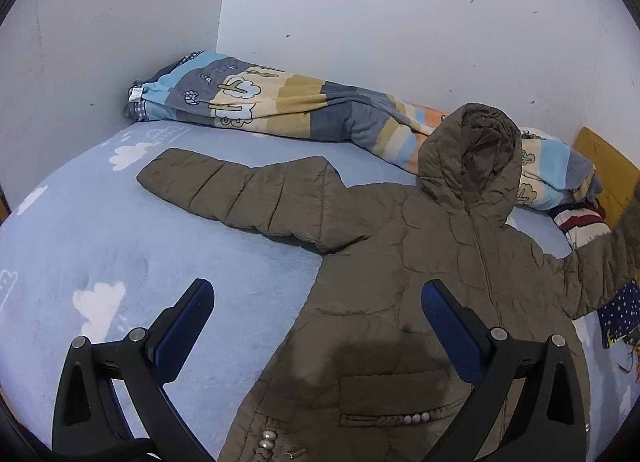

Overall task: Fold large clothes
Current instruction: 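Grasp the jacket sleeve cuff with the right gripper and lift it, then fold the held sleeve across the jacket body and open the right gripper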

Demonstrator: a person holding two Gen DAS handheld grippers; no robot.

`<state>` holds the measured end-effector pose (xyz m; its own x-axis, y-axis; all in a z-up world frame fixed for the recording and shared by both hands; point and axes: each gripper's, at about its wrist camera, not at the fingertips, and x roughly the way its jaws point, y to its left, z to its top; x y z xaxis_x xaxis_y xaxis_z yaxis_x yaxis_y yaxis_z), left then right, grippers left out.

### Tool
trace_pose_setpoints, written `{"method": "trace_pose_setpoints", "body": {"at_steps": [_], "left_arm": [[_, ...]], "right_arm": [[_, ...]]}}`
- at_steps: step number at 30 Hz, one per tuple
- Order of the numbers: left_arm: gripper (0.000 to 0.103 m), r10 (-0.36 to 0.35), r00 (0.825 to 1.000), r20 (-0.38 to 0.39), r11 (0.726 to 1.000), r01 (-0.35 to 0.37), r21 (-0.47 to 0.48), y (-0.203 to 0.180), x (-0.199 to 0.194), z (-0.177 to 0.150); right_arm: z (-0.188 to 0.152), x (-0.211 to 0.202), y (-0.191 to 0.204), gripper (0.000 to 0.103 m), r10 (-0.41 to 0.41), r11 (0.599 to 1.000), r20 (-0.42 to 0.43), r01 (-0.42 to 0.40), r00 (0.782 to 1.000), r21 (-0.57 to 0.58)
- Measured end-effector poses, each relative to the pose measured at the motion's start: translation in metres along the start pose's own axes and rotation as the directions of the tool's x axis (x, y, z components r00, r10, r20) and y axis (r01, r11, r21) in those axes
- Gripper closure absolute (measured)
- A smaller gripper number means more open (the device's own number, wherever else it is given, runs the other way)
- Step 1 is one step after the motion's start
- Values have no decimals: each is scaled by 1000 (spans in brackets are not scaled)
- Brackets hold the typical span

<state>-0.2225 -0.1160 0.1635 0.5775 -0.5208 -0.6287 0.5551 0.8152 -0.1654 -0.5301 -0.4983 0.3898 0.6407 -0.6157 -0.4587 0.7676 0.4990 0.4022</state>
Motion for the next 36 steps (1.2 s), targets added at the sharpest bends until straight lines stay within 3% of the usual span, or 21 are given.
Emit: {"method": "trace_pose_setpoints", "body": {"at_steps": [4,11,23,28,29,31,32,33,36], "left_arm": [[0,-2,1000,-2,1000,1,-12,5,-1,0],[0,-13,1000,-9,1000,13,-27,9,-1,-1],[0,-21,999,-43,1000,22,0,-6,12,-4],[0,-17,998,-58,1000,18,18,-11,20,-5],[0,-17,998,-63,1000,18,20,-11,21,-6],[0,-20,997,-72,1000,22,21,-12,24,-7],[0,-20,997,-73,1000,22,23,-13,24,-7],[0,-20,997,-74,999,22,25,-14,25,-7],[0,-18,997,-77,999,20,30,-16,26,-9]], "right_arm": [[-25,26,63,86,96,994,-68,-99,993,-41],[-95,96,129,86,136,983,-215,-159,967,-96],[-236,210,157,86,62,971,-457,-160,887,-180],[-268,230,165,86,42,962,-493,-168,869,-215],[-274,232,166,83,40,960,-502,-172,864,-220],[-279,237,167,64,70,959,-542,-206,837,-195],[-279,236,166,50,96,958,-559,-230,823,-173],[-276,235,164,41,118,956,-556,-245,823,-160],[-256,219,148,35,155,959,-482,-248,862,-136]]}}
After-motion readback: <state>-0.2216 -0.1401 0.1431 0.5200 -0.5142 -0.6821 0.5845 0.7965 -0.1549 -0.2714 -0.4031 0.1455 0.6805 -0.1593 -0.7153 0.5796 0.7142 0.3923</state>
